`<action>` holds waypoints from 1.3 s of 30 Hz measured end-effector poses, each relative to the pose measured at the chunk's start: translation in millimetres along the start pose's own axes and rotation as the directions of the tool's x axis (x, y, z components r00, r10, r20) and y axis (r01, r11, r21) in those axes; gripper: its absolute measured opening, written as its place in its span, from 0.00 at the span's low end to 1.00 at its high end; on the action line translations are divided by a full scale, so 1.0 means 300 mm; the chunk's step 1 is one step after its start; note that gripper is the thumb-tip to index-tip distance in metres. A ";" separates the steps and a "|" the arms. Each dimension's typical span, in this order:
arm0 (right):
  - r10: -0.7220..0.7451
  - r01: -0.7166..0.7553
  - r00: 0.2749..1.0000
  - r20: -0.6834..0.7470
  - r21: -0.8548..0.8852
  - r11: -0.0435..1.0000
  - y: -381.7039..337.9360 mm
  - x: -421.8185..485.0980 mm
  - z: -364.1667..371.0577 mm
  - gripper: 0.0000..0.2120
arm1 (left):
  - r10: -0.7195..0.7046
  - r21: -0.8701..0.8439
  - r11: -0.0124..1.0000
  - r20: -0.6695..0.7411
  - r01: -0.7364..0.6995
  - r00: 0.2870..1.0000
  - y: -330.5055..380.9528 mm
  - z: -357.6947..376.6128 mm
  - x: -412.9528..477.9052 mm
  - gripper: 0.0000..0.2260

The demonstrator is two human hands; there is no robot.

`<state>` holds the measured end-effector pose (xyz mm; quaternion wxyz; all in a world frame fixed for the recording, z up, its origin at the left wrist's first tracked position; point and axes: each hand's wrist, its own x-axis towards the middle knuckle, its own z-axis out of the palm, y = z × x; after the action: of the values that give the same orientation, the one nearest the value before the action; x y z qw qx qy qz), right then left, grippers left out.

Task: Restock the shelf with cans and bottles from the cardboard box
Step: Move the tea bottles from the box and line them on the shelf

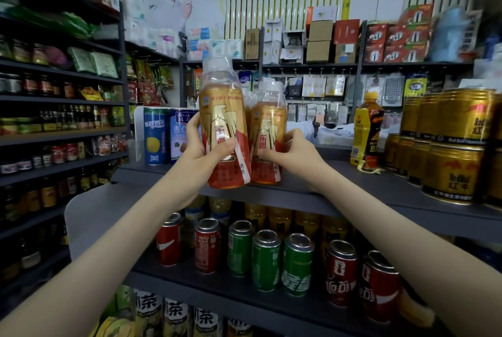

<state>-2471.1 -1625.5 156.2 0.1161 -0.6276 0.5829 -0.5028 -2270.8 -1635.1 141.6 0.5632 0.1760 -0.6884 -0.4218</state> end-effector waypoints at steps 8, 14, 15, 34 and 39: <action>-0.036 0.034 0.999 -0.035 -0.069 0.997 -0.010 -0.018 -0.011 0.29 | 0.001 0.010 1.000 0.033 -0.001 0.999 -0.014 0.033 -0.004 0.33; -0.228 0.230 0.973 -0.037 0.234 0.945 -0.096 -0.117 -0.128 0.28 | 0.056 0.115 0.991 0.145 -0.073 0.988 -0.003 0.125 -0.031 0.38; -0.236 0.216 0.970 0.056 0.241 0.946 -0.105 -0.139 -0.138 0.29 | 0.075 0.116 0.989 0.163 -0.095 0.984 -0.005 0.155 -0.036 0.37; 0.105 -0.092 0.994 -0.032 0.287 0.954 0.097 -0.057 -0.457 0.24 | 0.468 0.834 0.267 0.326 -0.483 0.821 0.011 0.212 0.271 0.27; 0.207 -0.203 0.978 0.005 0.218 0.955 0.186 0.101 -0.379 0.28 | 0.432 0.857 0.078 0.432 -0.510 0.792 0.010 0.159 0.313 0.29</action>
<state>-2598.3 -1617.4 183.3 0.2302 -0.5429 0.5874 -0.5543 -2342.7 -1682.5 202.3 0.4207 0.2311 -0.8322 0.2777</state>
